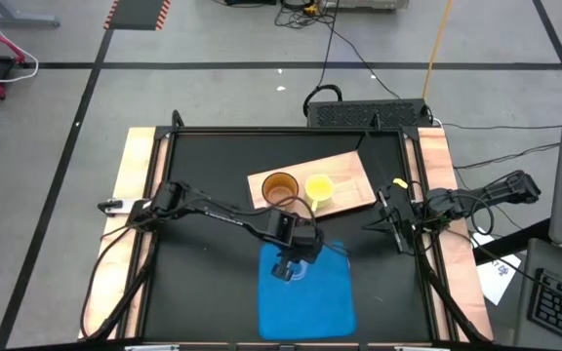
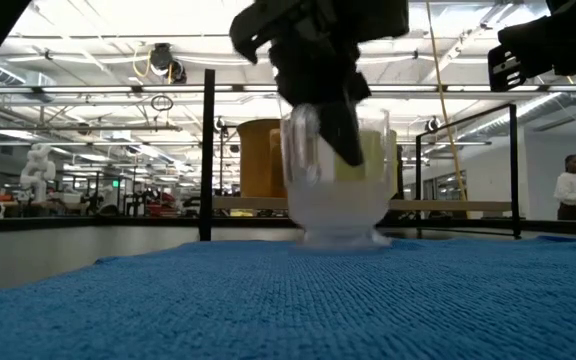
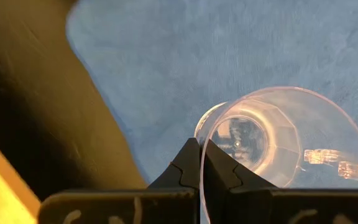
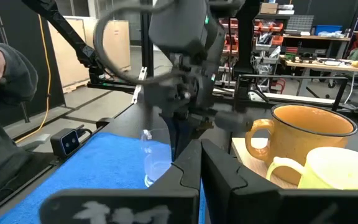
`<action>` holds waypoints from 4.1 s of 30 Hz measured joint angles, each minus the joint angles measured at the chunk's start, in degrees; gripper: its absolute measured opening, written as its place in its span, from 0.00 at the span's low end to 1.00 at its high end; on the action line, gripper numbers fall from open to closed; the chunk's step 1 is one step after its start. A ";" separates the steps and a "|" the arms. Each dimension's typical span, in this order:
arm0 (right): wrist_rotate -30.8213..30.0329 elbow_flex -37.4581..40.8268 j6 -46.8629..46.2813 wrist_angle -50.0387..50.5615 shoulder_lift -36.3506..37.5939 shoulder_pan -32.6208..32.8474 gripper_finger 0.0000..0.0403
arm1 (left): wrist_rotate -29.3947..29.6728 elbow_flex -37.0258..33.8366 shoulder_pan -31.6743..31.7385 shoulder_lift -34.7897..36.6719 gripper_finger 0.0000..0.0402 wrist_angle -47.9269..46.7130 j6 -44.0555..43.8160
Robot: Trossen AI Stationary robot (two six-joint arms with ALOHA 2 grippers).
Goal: Stack small to large cups/mugs on shelf
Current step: Put the transparent mug on the shelf
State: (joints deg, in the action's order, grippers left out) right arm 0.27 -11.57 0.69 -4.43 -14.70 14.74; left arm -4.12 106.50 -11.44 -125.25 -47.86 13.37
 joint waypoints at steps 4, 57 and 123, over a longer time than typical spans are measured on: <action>0.00 0.00 0.00 0.02 0.01 -0.01 0.00 | -0.07 -0.86 0.00 0.02 0.00 0.44 -0.45; 0.00 0.00 -0.06 0.00 0.02 0.00 0.00 | 1.68 -1.25 -1.73 0.74 0.49 2.50 1.18; 0.00 0.02 -1.09 -0.44 -0.22 -0.02 0.00 | 12.12 -2.25 -3.99 31.92 0.00 -15.37 -3.02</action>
State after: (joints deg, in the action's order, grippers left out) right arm 0.27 -11.55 -0.40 -4.87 -14.92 14.72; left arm 8.00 104.25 -15.43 -93.34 -63.23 10.35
